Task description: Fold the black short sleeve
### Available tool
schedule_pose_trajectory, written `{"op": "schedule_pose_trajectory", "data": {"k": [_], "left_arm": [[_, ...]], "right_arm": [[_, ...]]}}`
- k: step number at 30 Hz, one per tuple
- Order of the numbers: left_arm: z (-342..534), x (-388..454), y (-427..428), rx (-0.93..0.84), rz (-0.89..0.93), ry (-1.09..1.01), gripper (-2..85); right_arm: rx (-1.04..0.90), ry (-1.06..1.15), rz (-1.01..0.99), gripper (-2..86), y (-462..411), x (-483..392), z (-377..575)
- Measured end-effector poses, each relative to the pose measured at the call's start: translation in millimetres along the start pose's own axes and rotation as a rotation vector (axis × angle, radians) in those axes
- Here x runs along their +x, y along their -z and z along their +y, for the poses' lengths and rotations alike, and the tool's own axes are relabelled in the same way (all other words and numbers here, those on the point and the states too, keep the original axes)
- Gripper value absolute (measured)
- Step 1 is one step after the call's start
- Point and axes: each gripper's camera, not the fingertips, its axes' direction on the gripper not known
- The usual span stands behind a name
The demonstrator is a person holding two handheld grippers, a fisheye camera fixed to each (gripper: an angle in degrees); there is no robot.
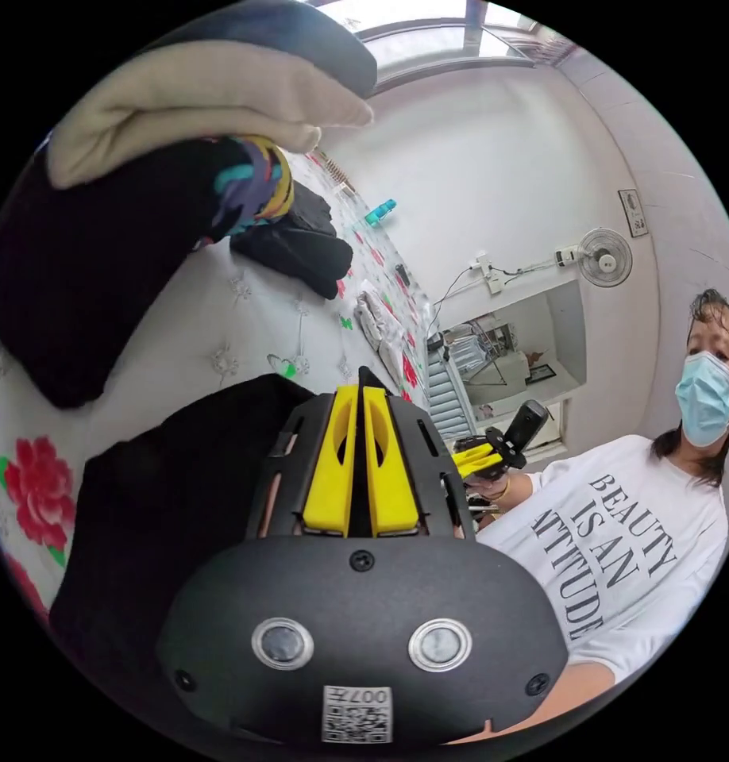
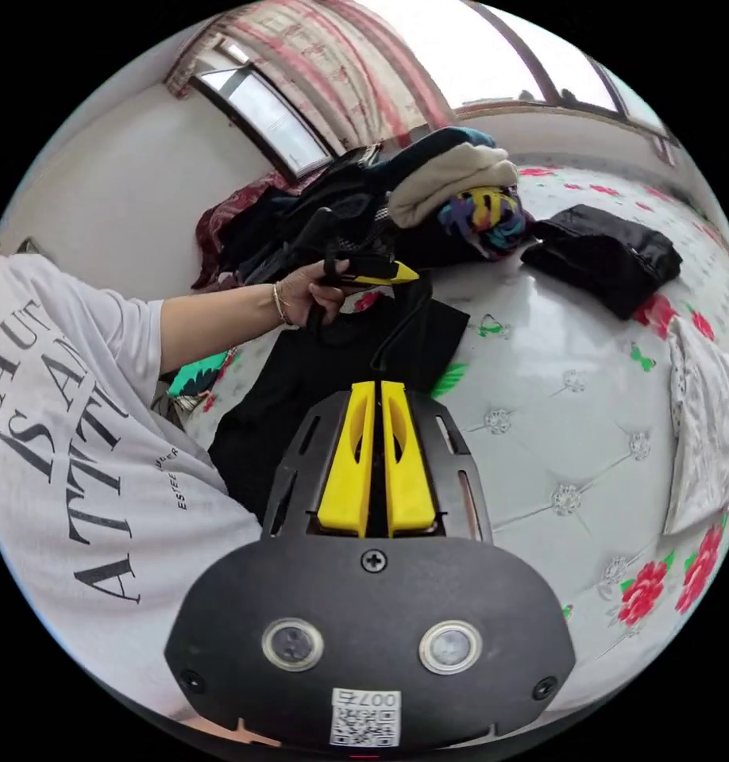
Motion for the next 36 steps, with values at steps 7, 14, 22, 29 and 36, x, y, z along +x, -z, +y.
{"op": "schedule_pose_trajectory", "data": {"k": [7, 14, 22, 29, 36], "left_arm": [[107.5, -33.6, 69.3, 0.128, -0.141, 0.246, -0.5], [171.7, -9.5, 110.6, 0.233, -0.267, 0.309, 3.2], [206.8, -8.5, 200.9, 0.341, -0.578, 0.384, 10.4], [178.5, -43.9, 217.8, 0.147, -0.689, 0.368, 10.9], [161.7, -38.6, 187.0, 0.001, -0.775, 0.296, -0.4]], "right_arm": [[-0.354, 0.167, -0.11, 1.9, -104.3, -44.3, -26.8], [-0.391, 0.208, -0.144, 4.0, -119.1, -67.1, -51.4], [-0.206, 0.093, 0.11, 5.9, -101.7, 11.0, -166.0], [-0.393, 0.225, 0.171, 7.4, -166.0, 33.7, -244.3], [-0.531, 0.306, 0.206, 2.4, -206.8, 23.7, -257.0]]}}
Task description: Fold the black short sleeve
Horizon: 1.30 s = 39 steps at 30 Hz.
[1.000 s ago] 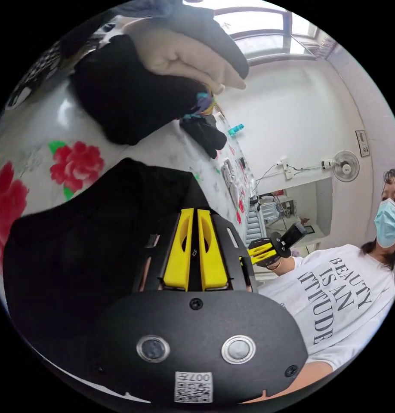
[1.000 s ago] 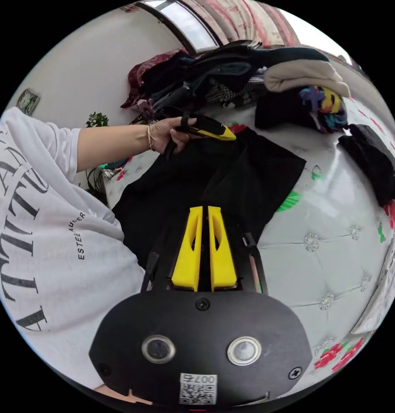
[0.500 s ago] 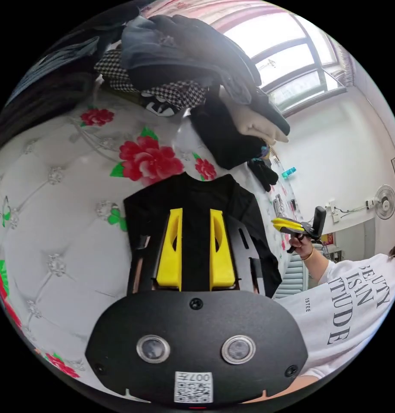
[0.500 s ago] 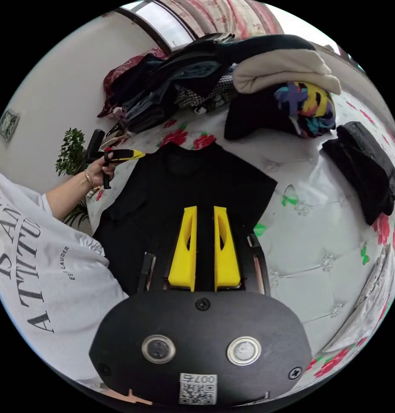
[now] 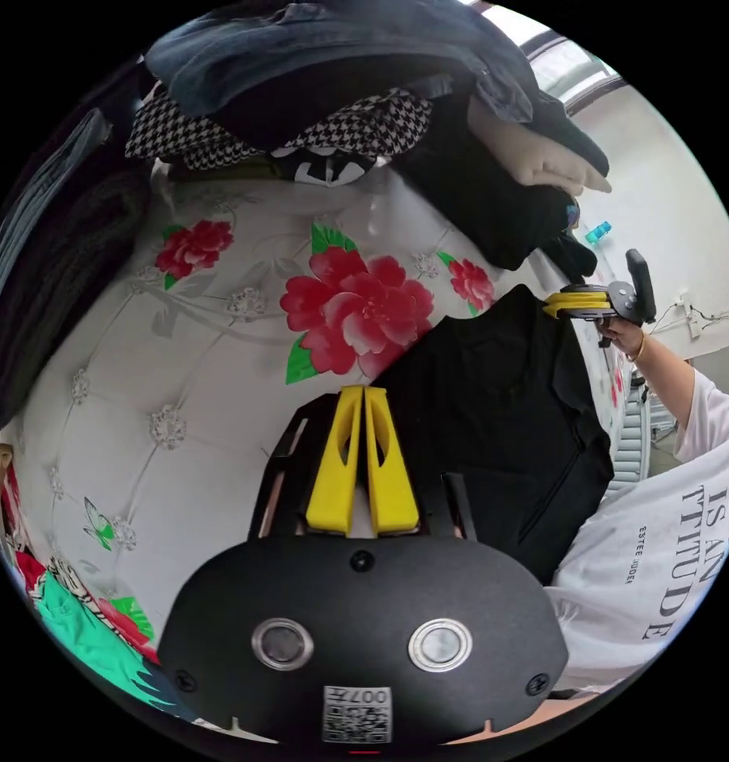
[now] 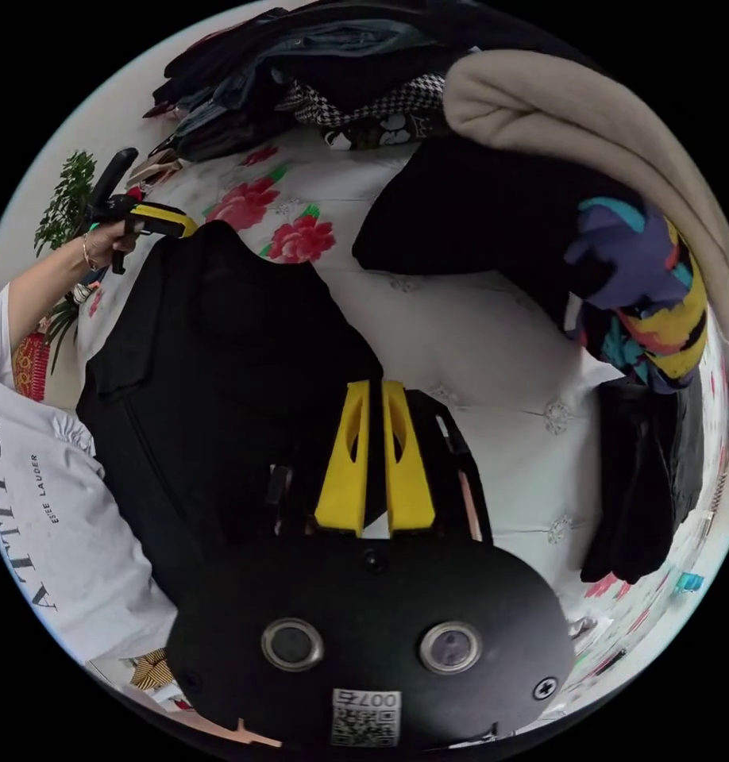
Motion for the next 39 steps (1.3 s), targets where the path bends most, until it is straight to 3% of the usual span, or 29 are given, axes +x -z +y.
{"op": "schedule_pose_trajectory", "data": {"k": [5, 13, 16, 23, 29, 31, 34, 39], "left_arm": [[14.3, 5.3, 20.2, 0.027, 0.061, -0.01, -0.9], [100.0, 33.0, 143.6, 0.358, 0.219, -0.05, -0.6], [127.3, 44.0, 153.5, 0.38, 0.114, -0.041, 1.0], [74.9, 30.5, 94.5, 0.138, 0.227, 0.057, 10.9], [29.7, 41.3, 61.3, -0.037, 0.126, -0.014, 11.0], [20.0, 43.3, 39.3, -0.169, 0.055, -0.023, 8.7], [21.9, 48.1, 41.4, -0.138, -0.072, -0.062, 3.0], [38.3, 34.0, 63.7, -0.049, 0.024, -0.015, -0.7]], "right_arm": [[0.09, -0.017, -0.09, 0.4, 36.5, 0.1, 9.6], [0.343, 0.082, -0.147, -0.1, 147.1, -57.6, 82.0], [0.364, 0.115, -0.091, -0.1, 154.3, -82.0, 104.3], [0.247, -0.03, -0.138, -0.1, 129.1, -54.5, 82.4], [0.217, -0.051, -0.127, -0.1, 128.1, -46.6, 74.2], [0.211, -0.054, -0.135, -0.1, 126.2, -43.2, 74.1], [0.192, -0.07, -0.132, -0.1, 119.8, -34.9, 71.2], [0.226, -0.109, -0.171, -0.1, 124.0, -24.2, 70.5]]}}
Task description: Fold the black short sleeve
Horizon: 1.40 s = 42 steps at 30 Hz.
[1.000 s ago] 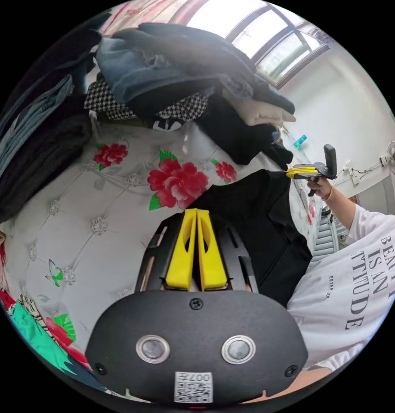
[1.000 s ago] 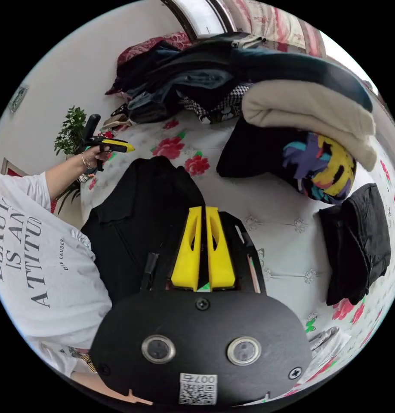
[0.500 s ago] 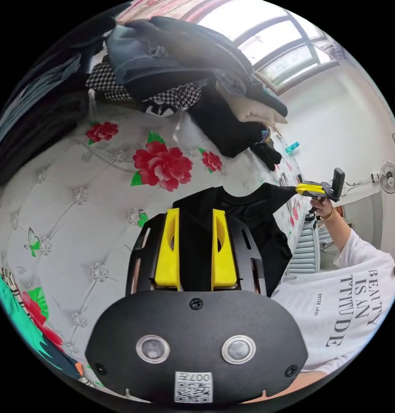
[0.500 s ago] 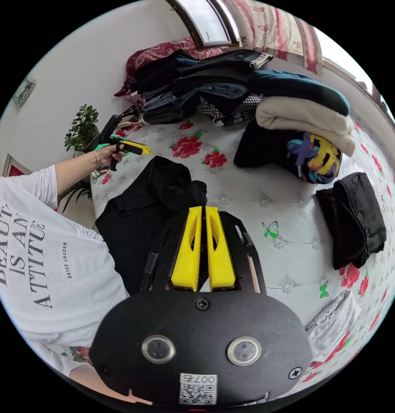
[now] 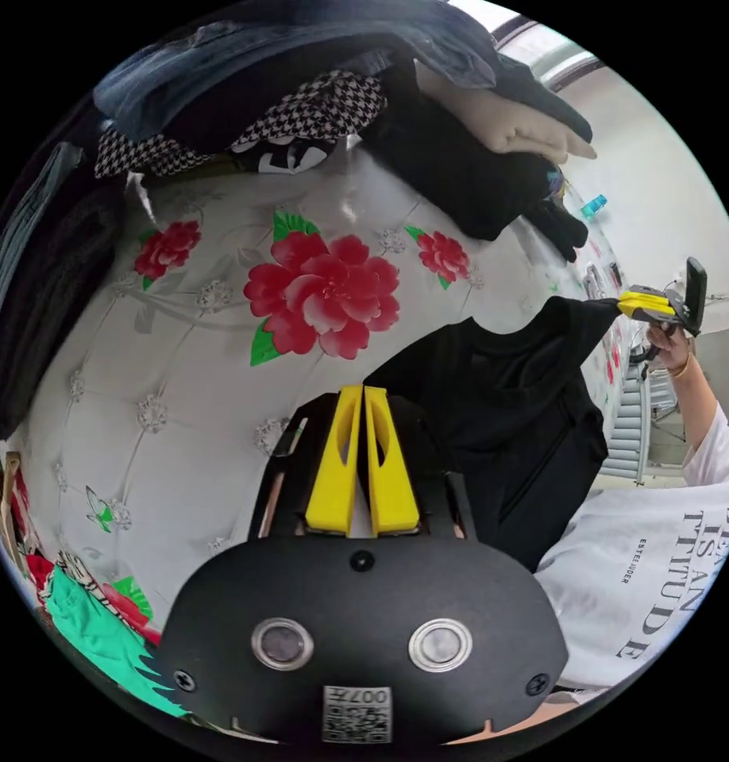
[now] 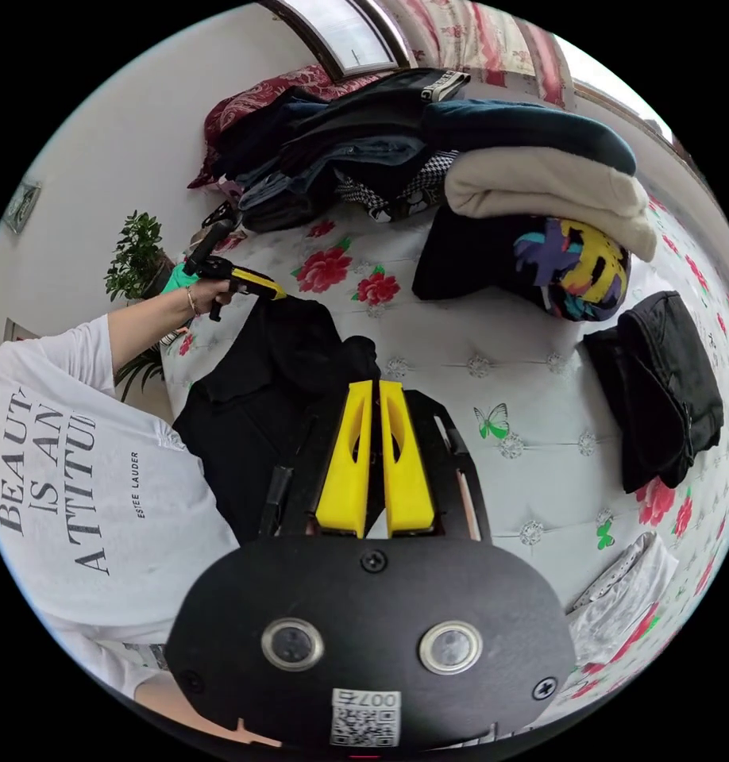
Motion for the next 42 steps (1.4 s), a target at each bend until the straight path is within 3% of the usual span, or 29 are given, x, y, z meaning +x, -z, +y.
{"op": "schedule_pose_trajectory", "data": {"k": [5, 9, 12, 19, 26, 36, 38, 42], "left_arm": [[65.2, -21.1, 79.6, 0.3, 0.176, 0.061, -0.9], [146.0, -2.4, 132.7, 0.447, 0.274, -0.063, -0.9], [181.7, 7.8, 129.0, 0.408, 0.228, -0.075, -0.9], [157.9, -43.5, 95.4, 0.333, 0.252, 0.176, -0.9], [128.4, -48.6, 99.7, 0.327, 0.262, 0.156, -0.9], [124.8, -91.9, 73.4, 0.34, 0.369, 0.366, -0.9], [126.5, -95.8, 71.4, 0.348, 0.389, 0.401, -0.9], [139.8, -87.3, 85.9, 0.42, 0.386, 0.424, -1.0]], "right_arm": [[0.139, 0.037, -0.014, -0.1, 39.6, -19.9, 16.0], [0.247, 0.071, -0.051, -0.1, 71.4, -43.1, 48.8], [0.2, 0.043, 0.004, 0.1, 56.3, -42.4, 57.7], [0.005, -0.051, 0.121, 3.4, -14.4, -18.3, -1.5], [-0.102, -0.065, 0.171, 6.0, -67.4, 8.3, -51.2], [-0.268, 0.167, 0.148, 1.5, -123.4, 5.3, -51.8], [-0.235, 0.164, 0.149, 0.7, -110.7, 5.3, -47.7], [0.053, 0.046, 0.079, 0.0, -29.1, 12.9, -20.6]]}}
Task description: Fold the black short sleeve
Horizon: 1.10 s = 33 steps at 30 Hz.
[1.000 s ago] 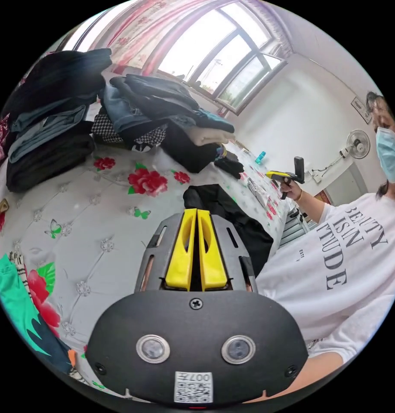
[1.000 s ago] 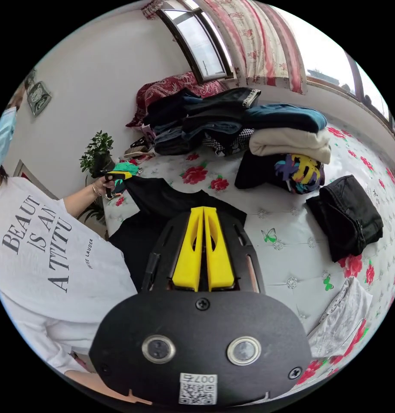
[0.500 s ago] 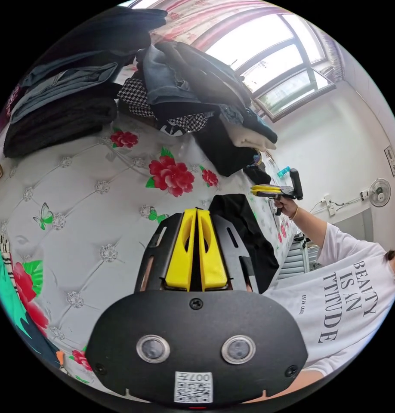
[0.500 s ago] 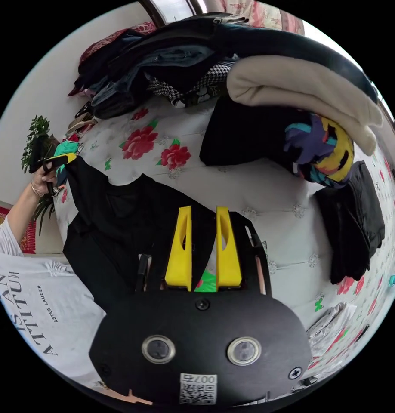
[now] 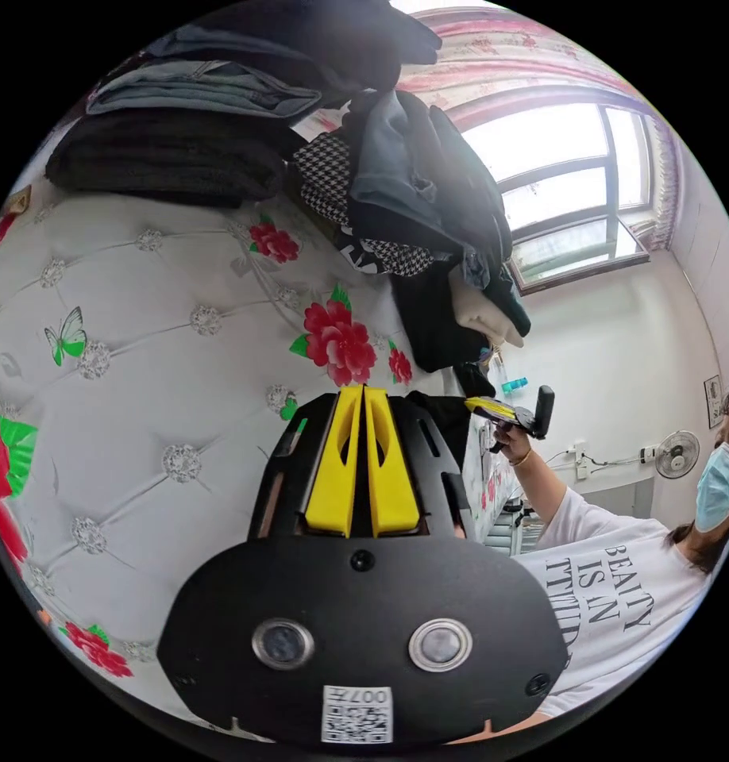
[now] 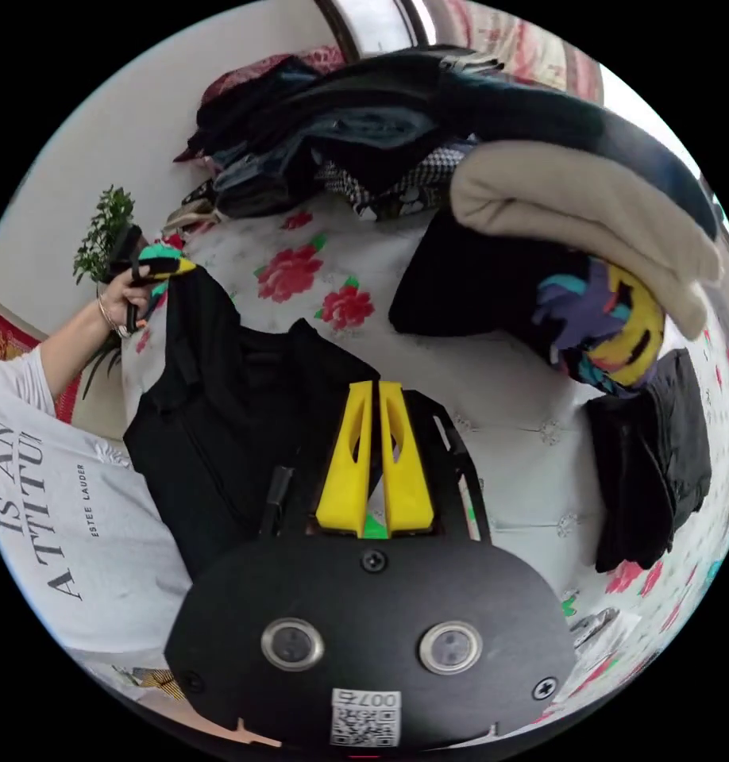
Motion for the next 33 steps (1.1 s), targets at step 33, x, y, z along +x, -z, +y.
{"op": "schedule_pose_trajectory", "data": {"k": [33], "left_arm": [[317.0, 88.8, 30.4, -0.13, -0.201, -0.198, -0.6]], "right_arm": [[0.188, -0.811, -0.232, 9.7, 44.5, -73.0, 405.1]]}}
